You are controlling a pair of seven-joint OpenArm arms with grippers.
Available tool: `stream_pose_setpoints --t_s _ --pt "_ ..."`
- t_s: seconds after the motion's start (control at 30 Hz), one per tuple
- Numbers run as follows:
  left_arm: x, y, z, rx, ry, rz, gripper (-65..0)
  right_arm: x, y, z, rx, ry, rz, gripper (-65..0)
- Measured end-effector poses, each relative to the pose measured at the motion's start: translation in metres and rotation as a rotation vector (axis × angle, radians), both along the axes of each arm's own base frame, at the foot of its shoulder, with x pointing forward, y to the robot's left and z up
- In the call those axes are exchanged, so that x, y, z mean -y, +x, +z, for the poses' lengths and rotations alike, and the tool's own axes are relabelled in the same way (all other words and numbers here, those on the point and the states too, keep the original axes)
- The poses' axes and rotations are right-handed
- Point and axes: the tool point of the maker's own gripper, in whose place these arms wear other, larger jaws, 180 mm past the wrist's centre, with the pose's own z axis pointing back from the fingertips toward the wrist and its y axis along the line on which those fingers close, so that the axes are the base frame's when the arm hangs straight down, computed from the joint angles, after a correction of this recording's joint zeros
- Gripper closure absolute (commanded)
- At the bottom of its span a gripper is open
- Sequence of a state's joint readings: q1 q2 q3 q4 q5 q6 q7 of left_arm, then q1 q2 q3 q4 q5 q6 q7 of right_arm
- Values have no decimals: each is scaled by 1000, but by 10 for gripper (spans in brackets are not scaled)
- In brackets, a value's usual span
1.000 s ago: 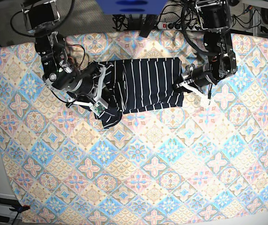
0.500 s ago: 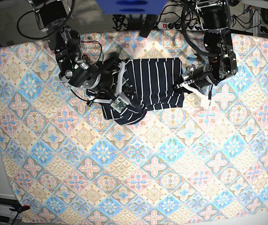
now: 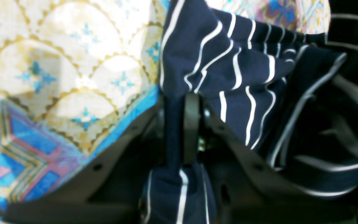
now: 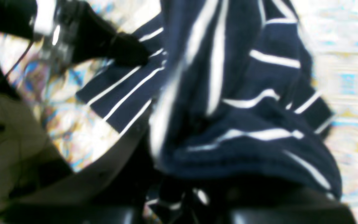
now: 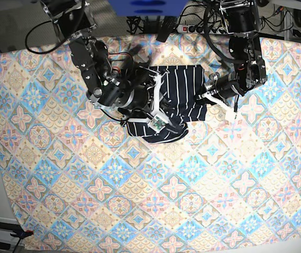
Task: Fold the T-shirt properly
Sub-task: 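Fold the strip end in the right gripper over toward the left gripper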
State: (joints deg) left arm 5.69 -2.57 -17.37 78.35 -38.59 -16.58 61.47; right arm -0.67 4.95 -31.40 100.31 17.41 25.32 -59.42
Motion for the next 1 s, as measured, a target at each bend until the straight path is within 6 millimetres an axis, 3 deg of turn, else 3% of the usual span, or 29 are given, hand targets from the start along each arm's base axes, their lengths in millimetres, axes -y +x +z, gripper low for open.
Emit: stream_pose_setpoints --t_s 0.23,0.37,0.6,0.77,1.0 --pt "-1 0 0 0 2 0 0 2 3 -18 -43 -32 4 -27" --pt "-1 0 0 0 -1 3 0 4 7 -19 -44 -42 3 -108" --pt "-3 0 0 1 0 7 -130 4 8 -15 -35 -32 0 -253" --pt "-3 0 0 0 0 7 -150 7 18 8 26 16 -36 -259" --pt "-4 0 0 0 3 6 -150 40 15 23 56 68 -174 -259"
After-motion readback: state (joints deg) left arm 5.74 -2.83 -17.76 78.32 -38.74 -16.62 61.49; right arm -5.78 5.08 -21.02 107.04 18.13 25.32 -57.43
